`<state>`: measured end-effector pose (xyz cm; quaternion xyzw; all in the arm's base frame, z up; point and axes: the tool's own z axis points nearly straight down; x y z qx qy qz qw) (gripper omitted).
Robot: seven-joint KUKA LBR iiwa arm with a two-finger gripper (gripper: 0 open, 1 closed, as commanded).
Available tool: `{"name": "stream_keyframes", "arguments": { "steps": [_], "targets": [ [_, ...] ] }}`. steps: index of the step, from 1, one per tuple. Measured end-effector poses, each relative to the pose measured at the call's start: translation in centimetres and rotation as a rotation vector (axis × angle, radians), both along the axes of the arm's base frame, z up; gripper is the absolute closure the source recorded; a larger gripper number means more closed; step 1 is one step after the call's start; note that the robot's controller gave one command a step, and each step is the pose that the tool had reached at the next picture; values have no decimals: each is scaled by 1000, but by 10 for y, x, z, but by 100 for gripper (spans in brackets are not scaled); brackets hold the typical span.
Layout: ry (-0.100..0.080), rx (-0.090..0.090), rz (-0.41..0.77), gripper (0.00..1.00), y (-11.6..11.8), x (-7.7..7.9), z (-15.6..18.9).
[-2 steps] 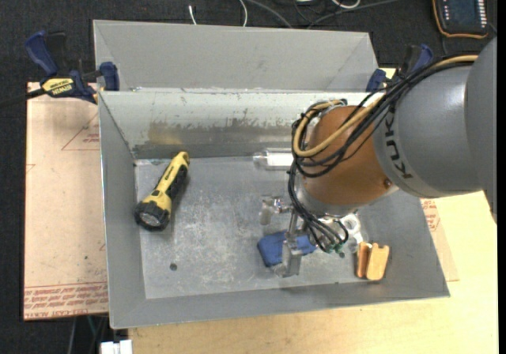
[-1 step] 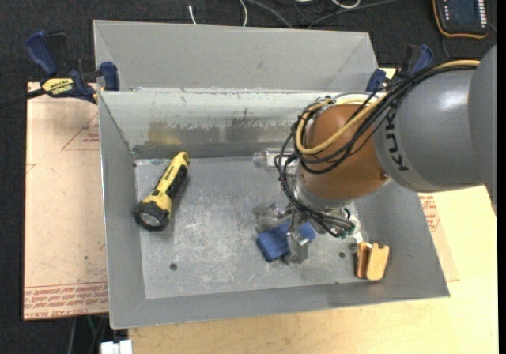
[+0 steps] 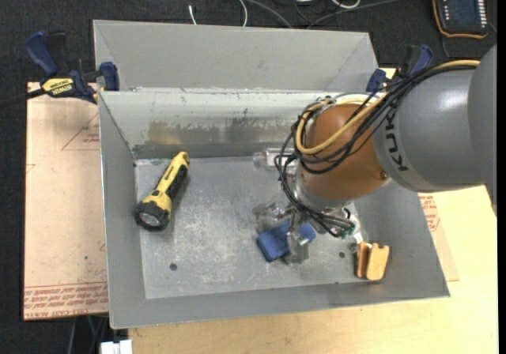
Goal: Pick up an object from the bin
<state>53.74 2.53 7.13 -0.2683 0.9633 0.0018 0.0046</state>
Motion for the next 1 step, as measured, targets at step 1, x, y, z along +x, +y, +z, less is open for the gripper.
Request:
{"name": "stream_keyframes", "arguments": {
  "steps": [1],
  "targets": [
    [3, 1, -21, 100, 5, 8, 108]
  ]
}}
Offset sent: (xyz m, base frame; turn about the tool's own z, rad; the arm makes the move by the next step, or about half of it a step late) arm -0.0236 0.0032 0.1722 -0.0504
